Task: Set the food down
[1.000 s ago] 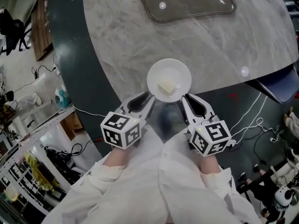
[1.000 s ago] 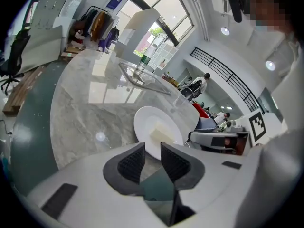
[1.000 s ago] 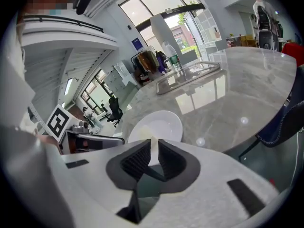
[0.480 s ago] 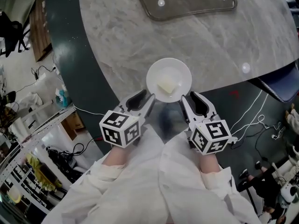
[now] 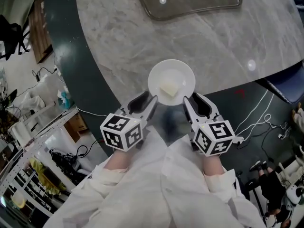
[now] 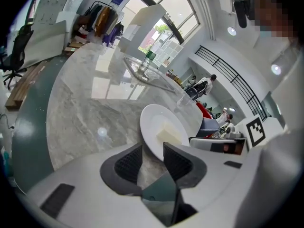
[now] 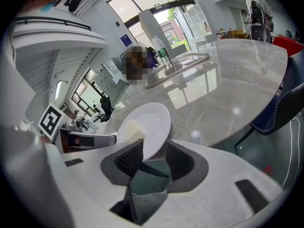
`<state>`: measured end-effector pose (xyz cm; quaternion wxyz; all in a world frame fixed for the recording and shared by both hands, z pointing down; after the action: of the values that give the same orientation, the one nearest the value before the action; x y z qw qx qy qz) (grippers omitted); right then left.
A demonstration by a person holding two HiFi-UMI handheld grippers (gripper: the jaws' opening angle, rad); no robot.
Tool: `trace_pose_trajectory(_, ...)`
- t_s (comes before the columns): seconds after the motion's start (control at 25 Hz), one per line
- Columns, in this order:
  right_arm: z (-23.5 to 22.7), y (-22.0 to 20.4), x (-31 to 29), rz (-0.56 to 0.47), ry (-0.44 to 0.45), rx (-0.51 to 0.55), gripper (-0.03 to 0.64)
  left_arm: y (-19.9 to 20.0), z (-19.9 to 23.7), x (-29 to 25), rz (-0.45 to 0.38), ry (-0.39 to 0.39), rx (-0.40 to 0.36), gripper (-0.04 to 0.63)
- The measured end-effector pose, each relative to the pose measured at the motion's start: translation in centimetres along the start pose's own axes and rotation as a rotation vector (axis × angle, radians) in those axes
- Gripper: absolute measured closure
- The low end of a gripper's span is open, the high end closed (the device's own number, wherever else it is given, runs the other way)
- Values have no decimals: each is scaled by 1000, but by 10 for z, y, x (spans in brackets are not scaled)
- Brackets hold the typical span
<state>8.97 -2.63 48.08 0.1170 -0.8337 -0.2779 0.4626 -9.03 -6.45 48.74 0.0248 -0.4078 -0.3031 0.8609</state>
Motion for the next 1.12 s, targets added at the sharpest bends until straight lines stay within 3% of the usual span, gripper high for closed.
trace_pose_trajectory(0.28,1,-2,-5,10,-16,-4,511,1,4,1,-9,11,7,468)
trace_pose_trajectory(0.52,3,-3,-8,18,-71,69,511,0,1,-1,7,50,-76,469)
trace_pose_trajectory(0.84,5,-4,-10,5,-101,96,511,1,0,-4,31,62,-121,472)
trace_pose_trajectory(1.12,3,-5,-7,-39,-85,67,518,1,1,-4,19,38,-108,479)
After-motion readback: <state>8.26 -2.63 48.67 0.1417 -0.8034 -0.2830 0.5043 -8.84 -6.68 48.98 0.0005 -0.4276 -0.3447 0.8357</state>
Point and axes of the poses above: the fingertips, and each gripper's own axes: x backward along the fingers, z to its left, y out of its top, the point moved 6 cm from there along x, backward along the fingers, and after that the axes turned 9 degrees about -x, right-handed, at the moved point
